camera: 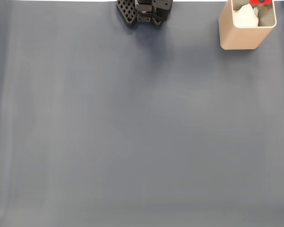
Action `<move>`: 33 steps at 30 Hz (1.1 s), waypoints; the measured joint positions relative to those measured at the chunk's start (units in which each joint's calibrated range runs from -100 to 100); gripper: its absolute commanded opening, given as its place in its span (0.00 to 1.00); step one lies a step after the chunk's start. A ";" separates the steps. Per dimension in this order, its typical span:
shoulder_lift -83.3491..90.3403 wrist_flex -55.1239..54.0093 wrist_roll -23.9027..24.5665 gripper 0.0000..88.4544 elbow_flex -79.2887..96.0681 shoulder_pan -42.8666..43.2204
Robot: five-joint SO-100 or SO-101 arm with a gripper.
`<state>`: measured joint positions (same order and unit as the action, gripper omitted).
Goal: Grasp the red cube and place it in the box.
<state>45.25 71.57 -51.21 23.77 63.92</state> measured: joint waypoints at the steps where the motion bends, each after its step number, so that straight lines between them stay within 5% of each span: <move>1: 0.00 -0.08 0.00 0.12 0.00 -0.45; 7: 0.00 -0.65 -0.15 0.16 0.00 -0.45; 20: 0.00 -1.54 -0.34 0.45 0.00 -1.35; 33: 0.00 -2.44 0.15 0.50 0.00 -1.73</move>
<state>45.25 69.13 -51.06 23.77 62.19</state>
